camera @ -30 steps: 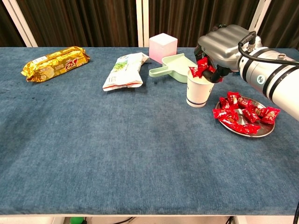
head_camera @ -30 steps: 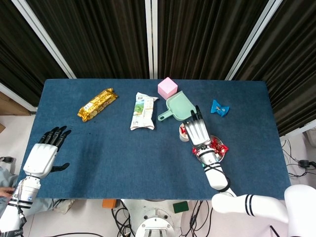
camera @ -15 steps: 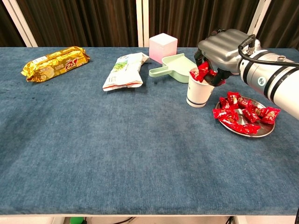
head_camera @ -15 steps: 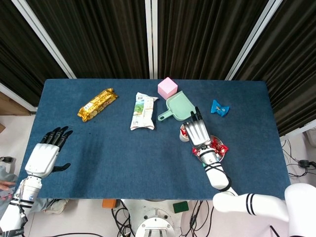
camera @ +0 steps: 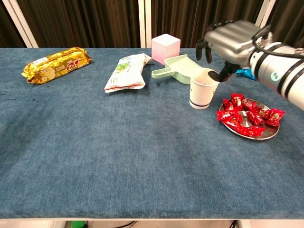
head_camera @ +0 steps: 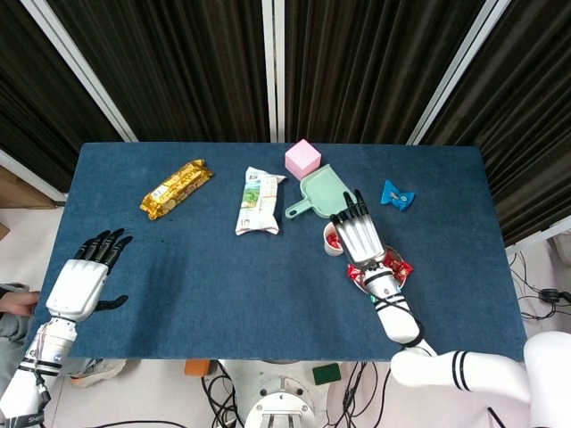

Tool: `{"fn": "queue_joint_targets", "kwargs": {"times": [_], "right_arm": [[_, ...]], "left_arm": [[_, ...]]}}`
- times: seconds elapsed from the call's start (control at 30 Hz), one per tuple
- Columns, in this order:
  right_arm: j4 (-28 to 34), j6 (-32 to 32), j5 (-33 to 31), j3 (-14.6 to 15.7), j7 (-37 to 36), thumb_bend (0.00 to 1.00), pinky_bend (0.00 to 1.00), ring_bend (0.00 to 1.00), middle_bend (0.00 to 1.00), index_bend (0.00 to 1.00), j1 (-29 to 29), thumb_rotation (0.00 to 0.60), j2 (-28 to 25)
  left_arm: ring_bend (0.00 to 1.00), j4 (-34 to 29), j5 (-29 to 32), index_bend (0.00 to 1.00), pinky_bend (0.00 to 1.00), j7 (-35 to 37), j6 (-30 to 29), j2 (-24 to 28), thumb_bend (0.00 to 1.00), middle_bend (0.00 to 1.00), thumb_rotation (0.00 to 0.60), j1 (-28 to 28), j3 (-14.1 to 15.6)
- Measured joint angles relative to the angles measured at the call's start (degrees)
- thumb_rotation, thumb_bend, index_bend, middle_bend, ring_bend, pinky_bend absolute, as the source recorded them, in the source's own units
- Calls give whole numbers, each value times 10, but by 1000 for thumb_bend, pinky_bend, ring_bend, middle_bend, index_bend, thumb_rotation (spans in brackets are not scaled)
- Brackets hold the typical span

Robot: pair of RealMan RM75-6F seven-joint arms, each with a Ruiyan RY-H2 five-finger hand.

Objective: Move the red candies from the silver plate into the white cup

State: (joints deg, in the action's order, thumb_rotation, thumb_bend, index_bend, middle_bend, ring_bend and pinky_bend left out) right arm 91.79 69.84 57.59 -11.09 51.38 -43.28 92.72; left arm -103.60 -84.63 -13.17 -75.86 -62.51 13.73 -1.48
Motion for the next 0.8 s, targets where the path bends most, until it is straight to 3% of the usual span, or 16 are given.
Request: {"fn": "queue_joint_targets", "kwargs": {"times": [0.2,0.43,0.57,0.8], "right_arm": [[68,41,49,32,-21,337,0,0,298,327,40,600,-60],[124,69,89,122,-40,284,0,0,221,230,117,600,-166],[111,57,78,140,-63,264,0,0,130,146,138,600,-180],[48,14,58,141,-106,262,0,0,72,120,150,600,-165]], "left_arm": [[5,-1,-1,100,144,1,-1,0,34,30,600,0,0],[5,-4,-3,100,144,-2,-2,1,34,30,600,0,1],[5,-5,-3,100,144,-3,-3,1,33,30,600,0,1],[5,-4,-2,100,144,-3,-2,1,34,30,600,0,2]]}}
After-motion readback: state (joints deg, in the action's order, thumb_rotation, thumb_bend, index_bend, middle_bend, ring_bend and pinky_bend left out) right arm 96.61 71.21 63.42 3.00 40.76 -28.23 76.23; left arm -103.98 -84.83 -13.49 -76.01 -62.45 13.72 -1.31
